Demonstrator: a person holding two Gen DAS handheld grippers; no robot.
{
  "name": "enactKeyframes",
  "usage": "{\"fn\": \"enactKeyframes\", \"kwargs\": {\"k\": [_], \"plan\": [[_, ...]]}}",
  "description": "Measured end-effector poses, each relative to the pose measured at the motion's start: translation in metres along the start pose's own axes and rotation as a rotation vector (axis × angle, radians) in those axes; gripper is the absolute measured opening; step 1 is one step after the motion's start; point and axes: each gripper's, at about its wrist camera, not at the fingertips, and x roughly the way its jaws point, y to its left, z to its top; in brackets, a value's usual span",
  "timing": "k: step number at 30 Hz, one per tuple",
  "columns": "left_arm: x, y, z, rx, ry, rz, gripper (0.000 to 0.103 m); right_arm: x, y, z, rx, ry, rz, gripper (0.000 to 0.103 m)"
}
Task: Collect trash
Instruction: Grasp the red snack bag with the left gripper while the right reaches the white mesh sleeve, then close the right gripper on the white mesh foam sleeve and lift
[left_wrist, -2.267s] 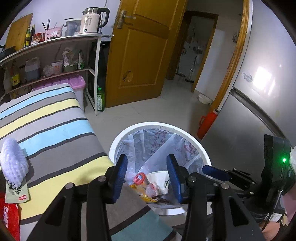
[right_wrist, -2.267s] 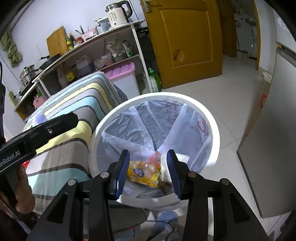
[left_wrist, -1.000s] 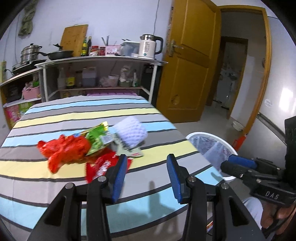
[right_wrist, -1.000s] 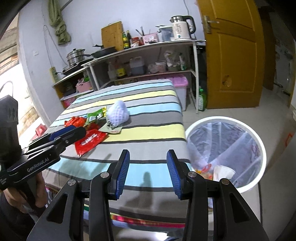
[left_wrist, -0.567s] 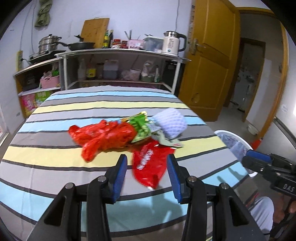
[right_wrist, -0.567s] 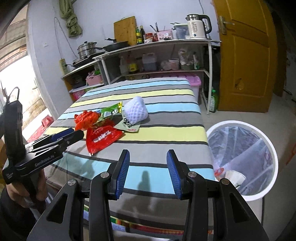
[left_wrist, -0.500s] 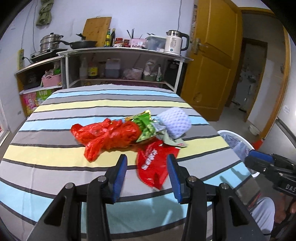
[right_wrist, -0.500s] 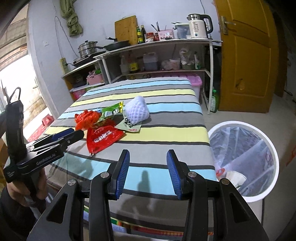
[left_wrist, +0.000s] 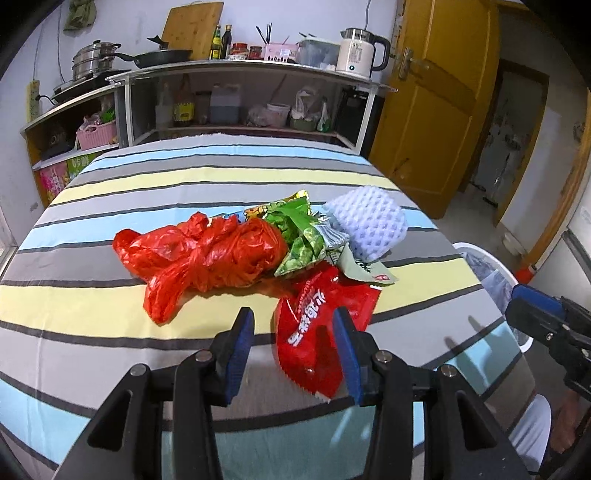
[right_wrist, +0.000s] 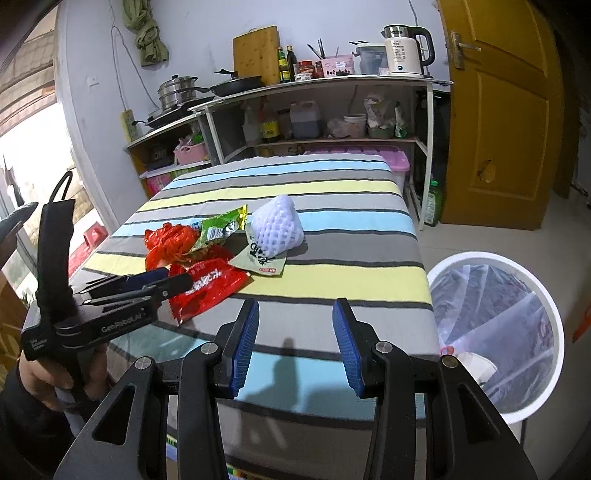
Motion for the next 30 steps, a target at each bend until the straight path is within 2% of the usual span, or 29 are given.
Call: {"fn": "enactKeyframes", "kwargs": {"k": [4, 5, 7, 9, 12, 22, 28, 29, 30], "plan": [[0.01, -0.001, -0.001, -0.004, 0.033, 0.007, 0.042, 0.009, 0.002, 0.008, -0.013, 0.001, 0.006, 0.043], [0.012, -0.001, -0.002, -0.005, 0.043, 0.006, 0.036, 0.013, 0.002, 0.012, -0.016, 0.002, 0.008, 0.043], [0.013, -0.002, -0.003, -0.003, 0.043, 0.009, 0.031, 0.02, 0.004, 0.017, -0.025, 0.005, 0.012, 0.043], [0.013, -0.001, -0.003, 0.002, 0.044, 0.004, 0.023, 0.029, 0.006, 0.024, -0.032, 0.012, 0.019, 0.043], [0.012, 0.001, -0.004, -0.002, 0.041, -0.003, 0.016, 0.043, 0.009, 0.034, -0.048, 0.02, 0.025, 0.043], [0.009, 0.008, -0.005, -0.023, 0.034, -0.065, 0.014, 0.097, 0.012, 0.066, -0.086, 0.063, 0.009, 0.043], [0.007, 0.013, -0.004, -0.035, 0.031, -0.088, 0.014, 0.123, 0.01, 0.071, -0.091, 0.11, 0.021, 0.043], [0.006, 0.013, -0.004, -0.036, 0.031, -0.09, 0.014, 0.124, 0.01, 0.07, -0.095, 0.112, 0.026, 0.042], [0.007, 0.014, -0.004, -0.036, 0.032, -0.092, 0.014, 0.124, 0.012, 0.07, -0.101, 0.109, 0.02, 0.037]]}}
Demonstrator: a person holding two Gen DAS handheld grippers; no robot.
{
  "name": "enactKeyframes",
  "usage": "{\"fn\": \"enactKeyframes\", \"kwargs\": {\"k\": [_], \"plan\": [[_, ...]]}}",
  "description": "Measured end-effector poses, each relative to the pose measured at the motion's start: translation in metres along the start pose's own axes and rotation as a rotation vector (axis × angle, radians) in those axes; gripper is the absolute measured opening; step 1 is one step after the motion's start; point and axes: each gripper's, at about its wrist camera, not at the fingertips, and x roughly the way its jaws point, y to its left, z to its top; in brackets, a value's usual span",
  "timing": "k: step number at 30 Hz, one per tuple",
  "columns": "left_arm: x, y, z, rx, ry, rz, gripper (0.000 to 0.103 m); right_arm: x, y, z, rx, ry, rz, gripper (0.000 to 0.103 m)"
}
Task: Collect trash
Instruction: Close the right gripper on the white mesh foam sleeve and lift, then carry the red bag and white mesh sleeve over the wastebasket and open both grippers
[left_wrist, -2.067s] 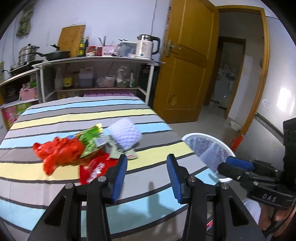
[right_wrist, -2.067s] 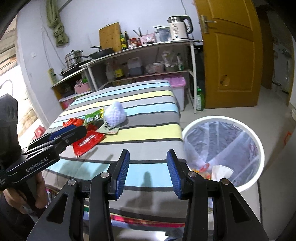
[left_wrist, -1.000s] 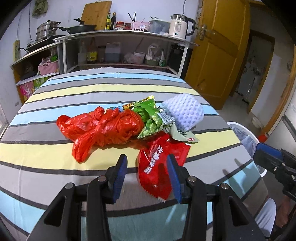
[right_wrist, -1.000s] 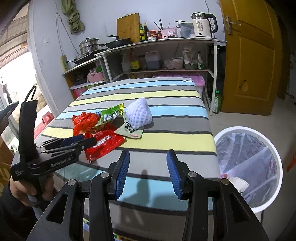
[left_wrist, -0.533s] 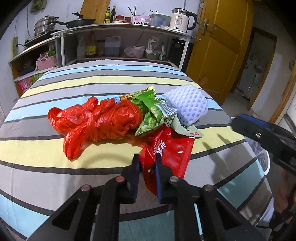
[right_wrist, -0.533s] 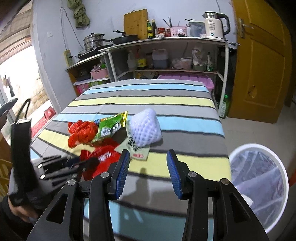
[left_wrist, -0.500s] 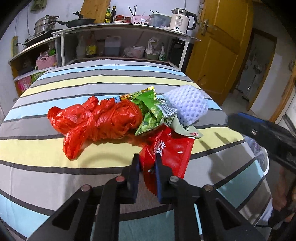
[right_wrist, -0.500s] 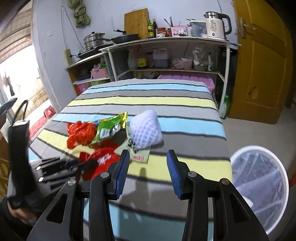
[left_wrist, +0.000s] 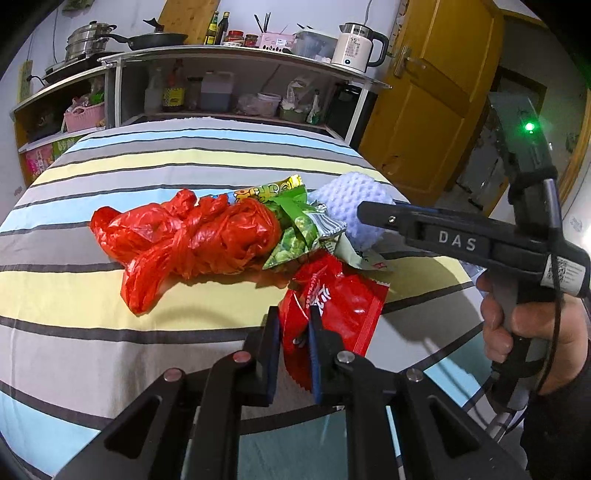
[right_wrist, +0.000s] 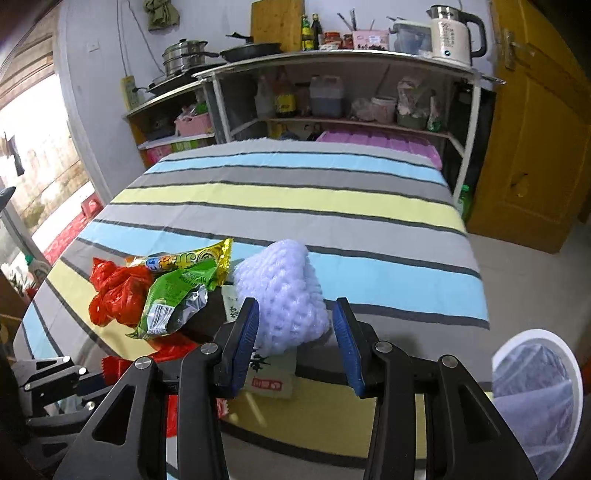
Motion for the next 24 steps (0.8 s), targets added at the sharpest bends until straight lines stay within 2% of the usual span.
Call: {"fn": "enactKeyframes", "kwargs": {"k": [3, 6, 16, 24], "plan": [[0.0, 0.0, 0.002, 0.002, 0.001, 0.0, 0.014, -0.002, 0.002, -0.004, -0.016, 0.002, -0.013, 0.025], [-0.001, 0.0, 0.002, 0.001, 0.002, 0.005, 0.014, -0.008, 0.003, -0.008, -0.011, -0.006, -0.018, 0.021], [-0.02, -0.009, -0.01, 0.001, -0.003, 0.014, 0.014, -0.057, 0.001, -0.031, 0.048, -0.078, -0.008, 0.019], [-0.043, -0.025, -0.009, 0.027, -0.04, 0.017, 0.014, -0.095, -0.011, -0.054, 0.102, -0.114, -0.028, 0.019]]}}
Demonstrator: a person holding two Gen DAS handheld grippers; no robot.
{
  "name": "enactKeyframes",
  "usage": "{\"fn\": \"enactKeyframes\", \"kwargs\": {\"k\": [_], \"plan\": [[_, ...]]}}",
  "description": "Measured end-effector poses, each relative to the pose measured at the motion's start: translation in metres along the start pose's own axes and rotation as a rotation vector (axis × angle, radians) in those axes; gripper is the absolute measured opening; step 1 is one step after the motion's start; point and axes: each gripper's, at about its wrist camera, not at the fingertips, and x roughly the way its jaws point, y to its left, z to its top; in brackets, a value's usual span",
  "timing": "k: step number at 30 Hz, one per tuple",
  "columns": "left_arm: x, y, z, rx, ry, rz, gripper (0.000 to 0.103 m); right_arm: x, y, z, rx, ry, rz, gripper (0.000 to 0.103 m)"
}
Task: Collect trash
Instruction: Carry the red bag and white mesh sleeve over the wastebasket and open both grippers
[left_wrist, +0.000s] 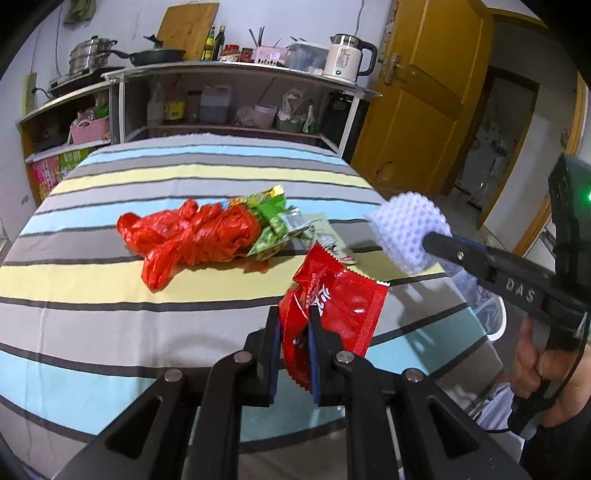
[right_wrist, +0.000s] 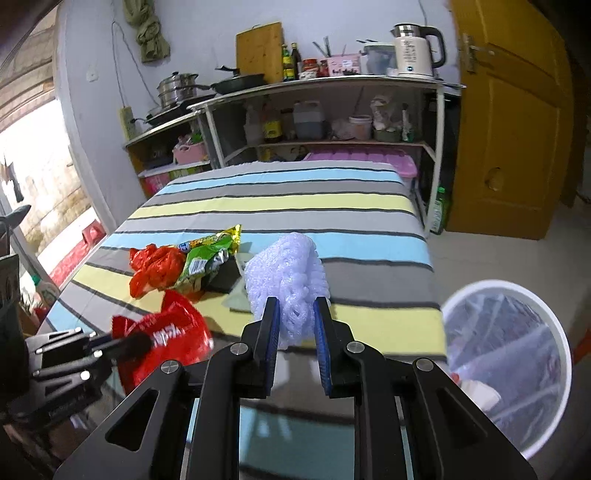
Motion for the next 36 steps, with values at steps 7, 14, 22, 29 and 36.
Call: {"fn": "enactKeyframes", "kwargs": {"k": [7, 14, 22, 29, 36], "plan": [[-0.009, -0.028, 0.008, 0.055, -0.027, -0.026, 0.014, -0.032, -0.018, -0.013, 0.044, -0.032, -0.034, 0.019], [-0.003, -0.06, 0.019, 0.107, -0.027, -0.072, 0.014, -0.056, -0.045, -0.026, 0.094, -0.057, -0.08, 0.019], [0.014, -0.1, 0.031, 0.158, -0.02, -0.12, 0.014, -0.078, -0.085, -0.04, 0.168, -0.073, -0.146, 0.019], [0.033, -0.133, 0.038, 0.193, -0.004, -0.16, 0.014, -0.089, -0.116, -0.05, 0.227, -0.075, -0.199, 0.019], [0.055, -0.16, 0.04, 0.229, 0.027, -0.188, 0.014, -0.09, -0.143, -0.059, 0.273, -0.065, -0.229, 0.019]]}}
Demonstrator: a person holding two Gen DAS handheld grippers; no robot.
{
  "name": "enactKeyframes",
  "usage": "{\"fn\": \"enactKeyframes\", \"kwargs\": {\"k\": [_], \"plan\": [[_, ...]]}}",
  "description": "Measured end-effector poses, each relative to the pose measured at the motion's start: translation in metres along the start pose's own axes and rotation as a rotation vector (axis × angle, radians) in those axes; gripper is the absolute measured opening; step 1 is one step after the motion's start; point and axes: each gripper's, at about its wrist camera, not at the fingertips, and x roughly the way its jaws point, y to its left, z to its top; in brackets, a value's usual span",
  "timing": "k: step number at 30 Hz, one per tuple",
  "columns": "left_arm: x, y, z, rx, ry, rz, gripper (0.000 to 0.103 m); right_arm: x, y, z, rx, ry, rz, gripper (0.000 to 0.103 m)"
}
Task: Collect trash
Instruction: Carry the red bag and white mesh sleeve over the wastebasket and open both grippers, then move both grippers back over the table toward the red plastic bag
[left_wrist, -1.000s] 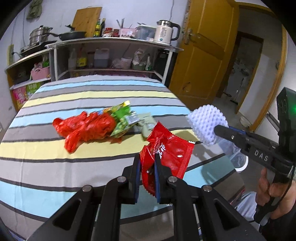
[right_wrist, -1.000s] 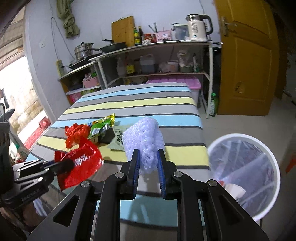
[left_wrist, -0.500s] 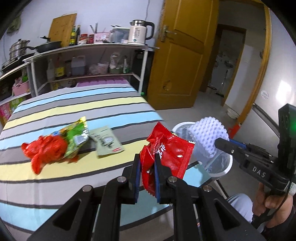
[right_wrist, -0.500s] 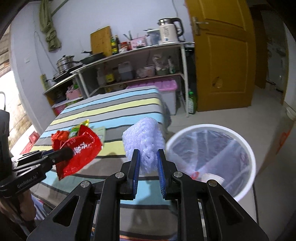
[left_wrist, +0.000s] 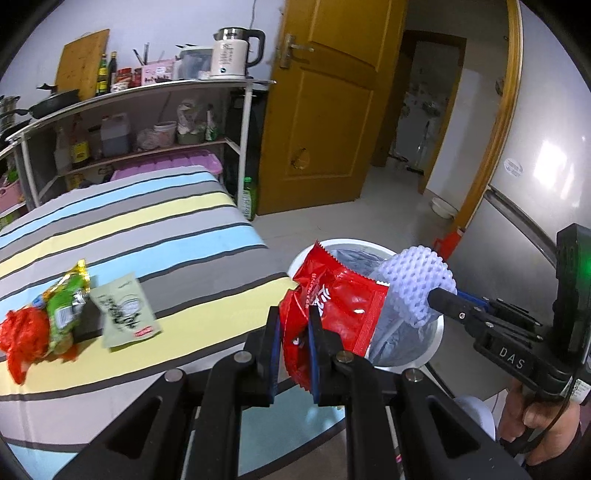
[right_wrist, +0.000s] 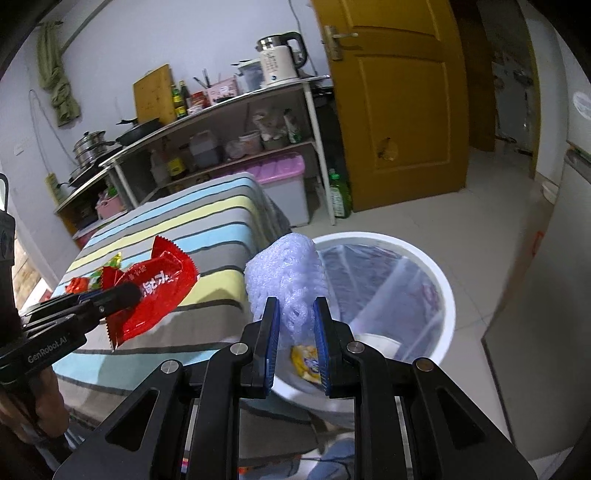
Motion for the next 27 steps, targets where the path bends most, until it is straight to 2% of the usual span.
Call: {"fn": "enactKeyframes", "kwargs": {"k": [11, 22, 25, 27], "plan": [[0.043, -0.029, 0.009, 0.042, 0.046, -0.035, 0.014, 0.016, -0.031, -0.005, 0.058, 0.043, -0.039, 0.019], [0.084, -0.046, 0.007, 0.066, 0.132, -0.062, 0.015, 0.042, -0.054, -0.013, 0.099, 0.116, -0.072, 0.026], [0.087, -0.046, 0.008, 0.064, 0.138, -0.067, 0.018, 0.045, -0.056, -0.015, 0.101, 0.124, -0.075, 0.032], [0.085, -0.045, 0.009, 0.059, 0.131, -0.071, 0.024, 0.045, -0.057, -0.015, 0.102, 0.122, -0.079, 0.035]]}}
